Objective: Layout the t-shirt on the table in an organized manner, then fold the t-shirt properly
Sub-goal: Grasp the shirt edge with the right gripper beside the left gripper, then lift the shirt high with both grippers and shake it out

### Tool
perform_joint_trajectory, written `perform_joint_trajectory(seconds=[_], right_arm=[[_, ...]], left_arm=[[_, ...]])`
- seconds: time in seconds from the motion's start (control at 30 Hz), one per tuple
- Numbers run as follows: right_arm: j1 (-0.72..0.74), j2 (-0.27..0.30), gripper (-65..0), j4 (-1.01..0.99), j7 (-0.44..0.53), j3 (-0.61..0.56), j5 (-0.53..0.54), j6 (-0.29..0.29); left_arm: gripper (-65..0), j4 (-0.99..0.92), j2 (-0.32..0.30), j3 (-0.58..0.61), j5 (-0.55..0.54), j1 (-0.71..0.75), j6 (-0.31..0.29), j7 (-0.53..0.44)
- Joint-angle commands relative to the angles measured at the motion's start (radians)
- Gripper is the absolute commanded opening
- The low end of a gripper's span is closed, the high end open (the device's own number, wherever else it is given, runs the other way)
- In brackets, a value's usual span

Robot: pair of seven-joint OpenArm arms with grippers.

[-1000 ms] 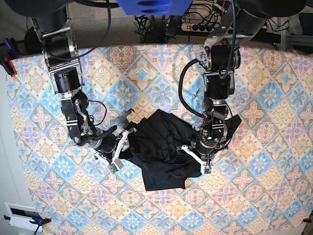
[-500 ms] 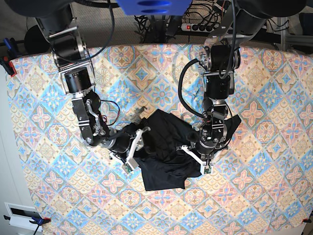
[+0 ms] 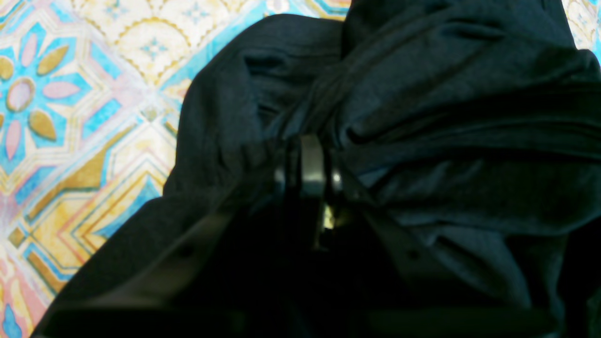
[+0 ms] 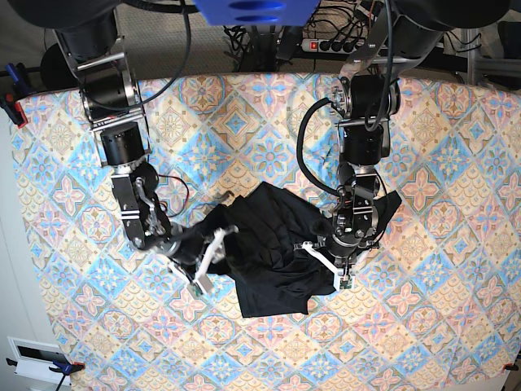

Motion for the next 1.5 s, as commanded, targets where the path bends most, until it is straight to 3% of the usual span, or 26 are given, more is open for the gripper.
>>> perform_joint_trajectory(seconds=[0.0, 0.83, 0.93, 1.07, 1.3, 1.47], right_arm=[[0.027, 0.006, -43.4, -0.004, 0.033, 0.005, 0.016, 0.002], [0.027, 0.003, -43.6, -0.05, 0.062, -0.004, 0.014, 0.002], [0.026, 0.002, -48.3, -0.05, 0.062, -0.004, 0.014, 0.004], [0.026, 0.002, -65.0, -0.05, 0.062, -0.004, 0.016, 0.004], [0.021, 0.002, -65.0, -0.038, 0.061, -0.004, 0.016, 0.004], [0.076, 0.008, -65.0, 0.076, 0.001, 0.01, 0.016, -0.001]], left_arm=[[-65.0, 0.003, 0.001, 0.003, 0.011, -0.01, 0.004, 0.05], [-65.0, 0.003, 0.001, 0.003, 0.011, -0.012, 0.004, 0.05], [-65.0, 0.003, 0.001, 0.003, 0.011, -0.013, 0.004, 0.05], [-65.0, 0.003, 0.001, 0.003, 0.011, -0.015, 0.004, 0.05], [-65.0, 0.06, 0.008, 0.005, 0.011, -0.035, 0.004, 0.058], [-65.0, 0.221, 0.033, 0.103, 0.009, -0.067, 0.004, 0.156]])
